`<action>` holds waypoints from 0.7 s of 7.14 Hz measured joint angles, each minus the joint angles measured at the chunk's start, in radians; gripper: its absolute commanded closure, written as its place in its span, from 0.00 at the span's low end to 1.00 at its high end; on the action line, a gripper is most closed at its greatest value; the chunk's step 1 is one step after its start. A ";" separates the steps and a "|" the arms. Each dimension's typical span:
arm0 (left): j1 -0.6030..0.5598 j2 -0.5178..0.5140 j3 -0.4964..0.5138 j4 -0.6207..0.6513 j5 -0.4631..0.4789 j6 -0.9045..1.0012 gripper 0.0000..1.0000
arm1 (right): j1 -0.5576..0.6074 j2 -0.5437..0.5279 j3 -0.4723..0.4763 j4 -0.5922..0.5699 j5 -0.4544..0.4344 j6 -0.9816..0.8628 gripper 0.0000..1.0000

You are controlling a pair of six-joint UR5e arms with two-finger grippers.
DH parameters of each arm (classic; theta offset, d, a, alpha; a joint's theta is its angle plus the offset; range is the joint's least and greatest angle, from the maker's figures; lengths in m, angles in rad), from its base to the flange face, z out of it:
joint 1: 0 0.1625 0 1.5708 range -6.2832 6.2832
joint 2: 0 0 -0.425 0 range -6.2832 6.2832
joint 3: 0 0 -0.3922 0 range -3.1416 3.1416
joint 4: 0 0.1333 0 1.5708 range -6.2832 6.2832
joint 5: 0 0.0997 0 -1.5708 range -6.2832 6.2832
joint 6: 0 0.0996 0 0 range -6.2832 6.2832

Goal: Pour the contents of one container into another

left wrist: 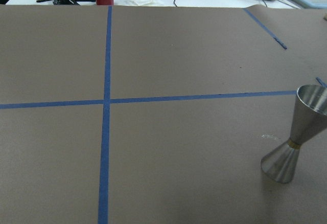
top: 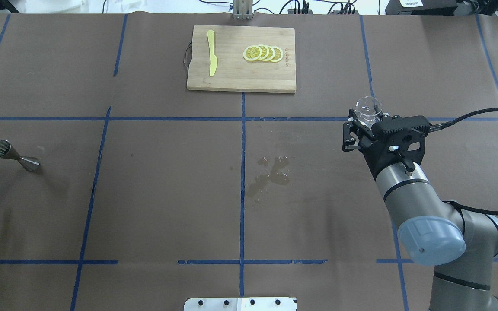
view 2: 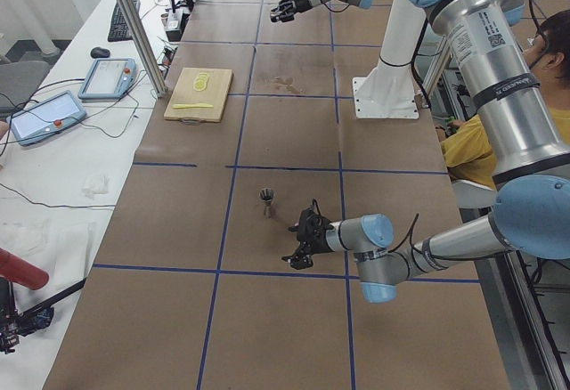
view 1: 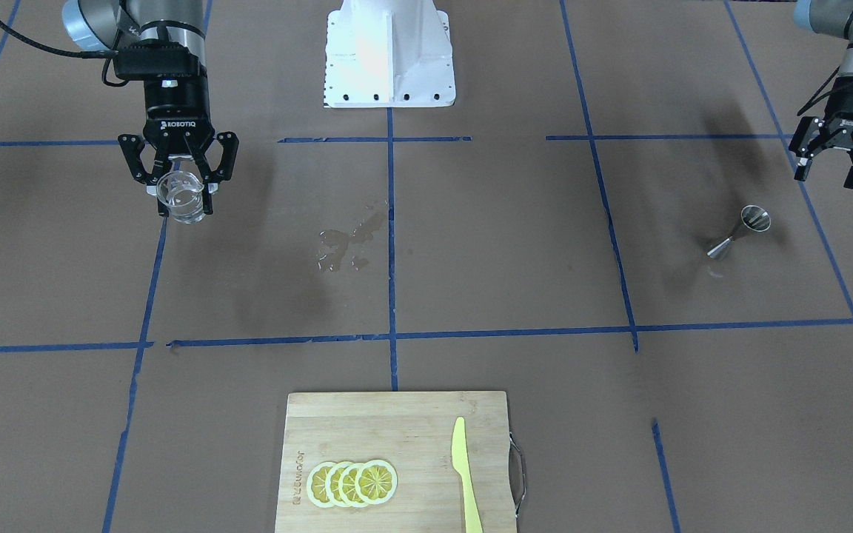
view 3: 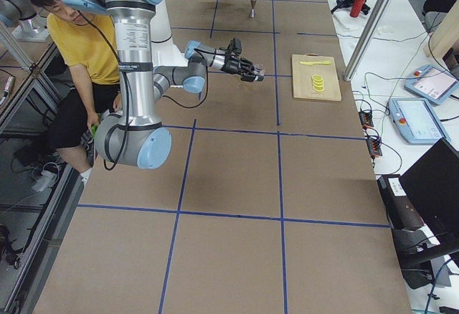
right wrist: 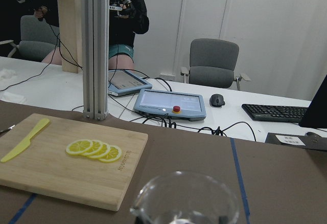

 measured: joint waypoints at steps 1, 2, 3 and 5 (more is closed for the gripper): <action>-0.102 -0.048 0.000 0.071 -0.110 0.061 0.00 | 0.023 -0.001 -0.010 0.001 0.027 0.000 1.00; -0.191 -0.101 -0.001 0.152 -0.197 0.125 0.00 | 0.045 -0.001 -0.015 0.001 0.055 0.000 1.00; -0.281 -0.164 -0.001 0.250 -0.268 0.202 0.00 | 0.068 -0.001 -0.024 0.001 0.085 -0.001 1.00; -0.431 -0.276 -0.001 0.442 -0.385 0.351 0.00 | 0.111 0.005 -0.090 0.029 0.135 0.001 1.00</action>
